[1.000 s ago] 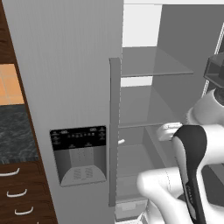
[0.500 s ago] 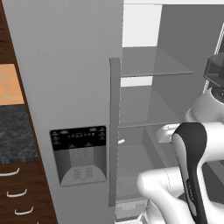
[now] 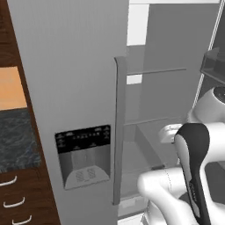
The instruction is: Take the strawberry from the fridge and place it on top of the pancake, located on the dining counter.
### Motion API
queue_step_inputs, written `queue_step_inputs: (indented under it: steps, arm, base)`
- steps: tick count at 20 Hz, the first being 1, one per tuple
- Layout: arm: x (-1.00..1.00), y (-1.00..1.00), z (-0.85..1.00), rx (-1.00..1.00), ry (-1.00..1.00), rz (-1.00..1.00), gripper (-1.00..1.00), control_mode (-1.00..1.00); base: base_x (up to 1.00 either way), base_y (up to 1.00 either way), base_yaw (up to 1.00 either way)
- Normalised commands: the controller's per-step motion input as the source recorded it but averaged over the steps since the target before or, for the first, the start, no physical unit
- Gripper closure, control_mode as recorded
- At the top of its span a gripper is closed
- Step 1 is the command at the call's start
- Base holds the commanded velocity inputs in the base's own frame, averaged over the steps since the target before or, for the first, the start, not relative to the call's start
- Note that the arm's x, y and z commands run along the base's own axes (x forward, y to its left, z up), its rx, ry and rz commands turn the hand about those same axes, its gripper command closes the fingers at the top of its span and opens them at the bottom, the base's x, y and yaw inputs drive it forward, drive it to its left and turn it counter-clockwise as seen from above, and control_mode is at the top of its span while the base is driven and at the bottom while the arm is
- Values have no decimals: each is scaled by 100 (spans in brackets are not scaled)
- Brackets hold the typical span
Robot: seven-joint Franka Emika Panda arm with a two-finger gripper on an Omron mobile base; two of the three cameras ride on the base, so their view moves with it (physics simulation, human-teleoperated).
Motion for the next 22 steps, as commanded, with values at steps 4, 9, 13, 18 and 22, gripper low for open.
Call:
queue_step_inputs:
  steps: [4, 9, 13, 18, 22]
  arm:
    - [0, 0, 0, 0, 0, 0, 100, 100]
    - [0, 0, 0, 0, 0, 0, 100, 100]
    - [0, 0, 0, 0, 0, 0, 100, 100]
    - [0, 0, 0, 0, 0, 0, 100, 100]
    - [0, 0, 0, 0, 0, 0, 100, 100]
  base:
    - [-43, 52, -66]
    - [-67, 5, -82]
    - [-61, -1, -81]
    - [-62, -3, -79]
    - [-55, -19, -76]
